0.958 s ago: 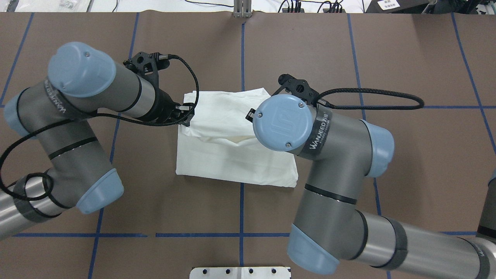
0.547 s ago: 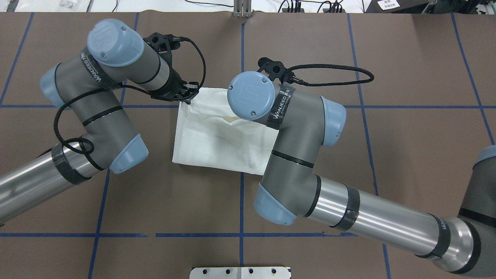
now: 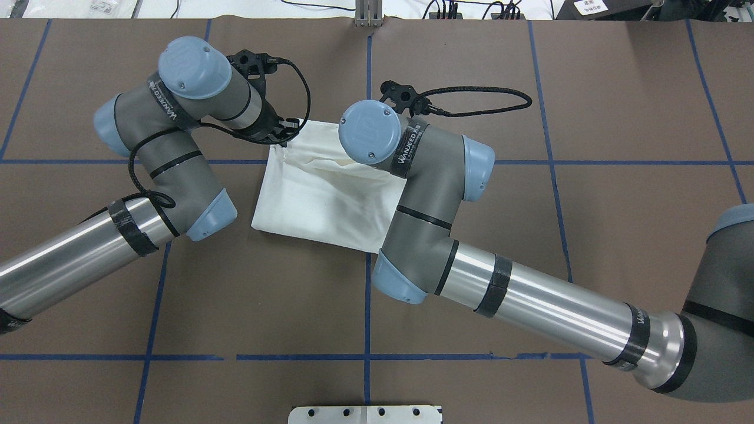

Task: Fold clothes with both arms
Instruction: 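Lift the near edge with both grippers and fold it toward the far edge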

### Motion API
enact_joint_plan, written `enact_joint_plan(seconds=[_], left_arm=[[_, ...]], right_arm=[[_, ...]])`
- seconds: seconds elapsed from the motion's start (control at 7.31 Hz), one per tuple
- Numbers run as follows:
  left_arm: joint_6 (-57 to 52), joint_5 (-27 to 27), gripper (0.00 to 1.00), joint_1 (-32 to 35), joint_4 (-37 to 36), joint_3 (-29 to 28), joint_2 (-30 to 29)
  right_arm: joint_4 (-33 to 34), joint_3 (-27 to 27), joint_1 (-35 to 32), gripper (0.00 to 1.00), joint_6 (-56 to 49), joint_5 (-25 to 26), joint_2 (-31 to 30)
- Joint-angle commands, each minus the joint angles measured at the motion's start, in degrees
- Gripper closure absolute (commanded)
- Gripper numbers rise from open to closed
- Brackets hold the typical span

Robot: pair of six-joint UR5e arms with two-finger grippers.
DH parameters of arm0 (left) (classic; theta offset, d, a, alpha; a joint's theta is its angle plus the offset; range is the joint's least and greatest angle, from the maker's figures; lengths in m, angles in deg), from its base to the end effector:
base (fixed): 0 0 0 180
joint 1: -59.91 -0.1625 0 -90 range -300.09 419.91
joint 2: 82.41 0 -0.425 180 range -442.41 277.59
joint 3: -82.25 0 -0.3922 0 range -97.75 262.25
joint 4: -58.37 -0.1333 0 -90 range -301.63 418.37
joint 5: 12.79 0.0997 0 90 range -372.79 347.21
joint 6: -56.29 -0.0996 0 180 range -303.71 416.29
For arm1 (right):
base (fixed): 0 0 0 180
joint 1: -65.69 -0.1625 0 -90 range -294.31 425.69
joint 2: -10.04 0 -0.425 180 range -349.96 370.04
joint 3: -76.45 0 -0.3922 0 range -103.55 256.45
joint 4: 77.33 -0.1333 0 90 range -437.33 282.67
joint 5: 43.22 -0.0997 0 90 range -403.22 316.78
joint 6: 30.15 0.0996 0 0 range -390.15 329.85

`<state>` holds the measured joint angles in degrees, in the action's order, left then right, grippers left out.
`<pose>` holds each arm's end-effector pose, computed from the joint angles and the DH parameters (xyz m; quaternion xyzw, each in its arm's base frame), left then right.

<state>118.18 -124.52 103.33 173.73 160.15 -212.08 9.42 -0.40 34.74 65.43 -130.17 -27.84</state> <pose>0.4806 -0.5875 0.2843 0.1189 0.4538 -0.0339 0.8825 -0.5986 -0.5205 0.1835 0.1033 -0.3458 0.3014 0.8826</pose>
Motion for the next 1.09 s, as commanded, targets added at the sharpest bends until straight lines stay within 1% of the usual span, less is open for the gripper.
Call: enact_joint_plan(seconds=[0.0,0.14,0.27,0.41,0.55,0.68,0.96], left_arm=[[-3.6,-0.5,0.00,1.4,-0.3,1.8,0.4],[-5.0,-0.5,0.00,1.4,-0.2,3.1,1.9],[-6.1,-0.5,0.00,1.3,0.2,4.6,3.9],[-7.1,-0.2,0.00,0.9,0.0,5.0,4.2],[-6.8,0.0,0.00,-0.2,-0.3,4.1,4.0],[-6.7,0.2,0.00,-0.7,-0.3,1.2,2.9],[-6.8,4.3,0.00,-0.8,-0.2,-7.7,-2.8]], right_arm=[[-0.4,0.7,-2.8,0.00,-2.7,-6.9,1.6],[-0.4,0.7,-3.4,0.00,-4.6,-8.6,1.6],[-0.5,0.7,-3.5,0.00,-4.9,-8.7,1.5],[-0.5,0.7,-3.5,0.00,-5.1,-8.7,1.4],[-0.6,0.7,-3.5,0.00,-5.1,-8.7,1.3],[-0.5,0.7,-3.5,0.00,-5.7,-8.6,1.1],[-0.5,0.7,-3.5,0.00,-5.8,-8.6,1.1]])
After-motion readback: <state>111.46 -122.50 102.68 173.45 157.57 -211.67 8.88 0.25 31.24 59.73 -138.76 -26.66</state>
